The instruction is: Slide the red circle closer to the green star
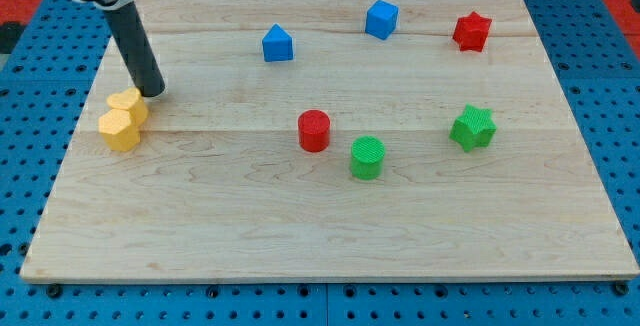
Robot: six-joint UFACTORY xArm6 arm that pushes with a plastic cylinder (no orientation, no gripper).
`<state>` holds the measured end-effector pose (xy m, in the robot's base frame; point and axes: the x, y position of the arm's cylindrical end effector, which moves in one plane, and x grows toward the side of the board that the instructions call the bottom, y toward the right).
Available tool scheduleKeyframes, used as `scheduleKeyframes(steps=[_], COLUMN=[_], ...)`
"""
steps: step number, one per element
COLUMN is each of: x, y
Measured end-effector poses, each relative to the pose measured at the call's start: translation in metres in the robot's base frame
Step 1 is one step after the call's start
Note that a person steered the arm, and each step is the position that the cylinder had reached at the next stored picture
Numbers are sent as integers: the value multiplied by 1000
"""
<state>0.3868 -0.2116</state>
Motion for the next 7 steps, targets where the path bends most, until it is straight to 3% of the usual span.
scheduleKeyframes(steps=[2,4,7], x=[1,1,80], y=[1,73,110])
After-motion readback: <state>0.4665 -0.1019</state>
